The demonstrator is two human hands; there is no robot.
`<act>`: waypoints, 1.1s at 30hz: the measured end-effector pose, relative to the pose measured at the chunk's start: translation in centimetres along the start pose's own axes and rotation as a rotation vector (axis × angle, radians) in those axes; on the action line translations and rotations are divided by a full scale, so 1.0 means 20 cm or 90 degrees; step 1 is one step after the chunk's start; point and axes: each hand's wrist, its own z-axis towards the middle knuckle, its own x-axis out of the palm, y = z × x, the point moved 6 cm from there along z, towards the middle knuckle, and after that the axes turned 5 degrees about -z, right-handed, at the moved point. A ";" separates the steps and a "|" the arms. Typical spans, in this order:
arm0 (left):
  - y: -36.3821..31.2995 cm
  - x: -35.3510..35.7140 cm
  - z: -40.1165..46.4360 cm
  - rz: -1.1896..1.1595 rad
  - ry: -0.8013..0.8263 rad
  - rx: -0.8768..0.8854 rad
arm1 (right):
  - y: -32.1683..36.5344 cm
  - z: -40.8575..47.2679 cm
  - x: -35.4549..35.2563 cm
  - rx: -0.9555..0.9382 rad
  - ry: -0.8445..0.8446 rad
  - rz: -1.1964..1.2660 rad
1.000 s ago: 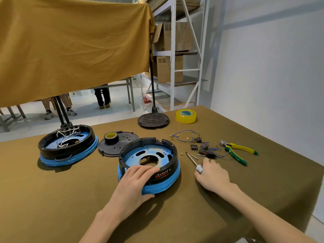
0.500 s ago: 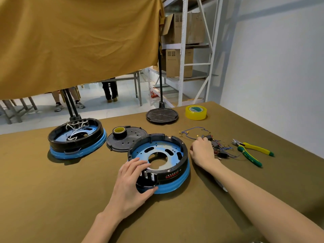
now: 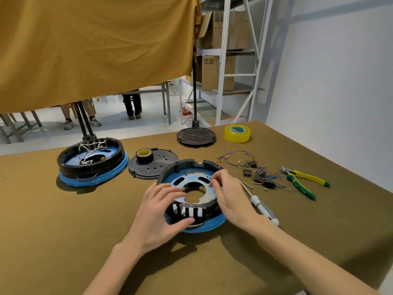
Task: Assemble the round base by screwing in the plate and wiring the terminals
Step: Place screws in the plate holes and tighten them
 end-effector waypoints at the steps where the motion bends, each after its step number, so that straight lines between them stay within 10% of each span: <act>1: 0.03 -0.02 0.00 0.019 0.013 -0.003 | 0.00 -0.01 0.03 -0.011 0.029 0.005; 33: -0.12 0.09 0.03 -0.034 -0.086 -0.020 | 0.18 -0.08 -0.10 -0.091 0.108 0.101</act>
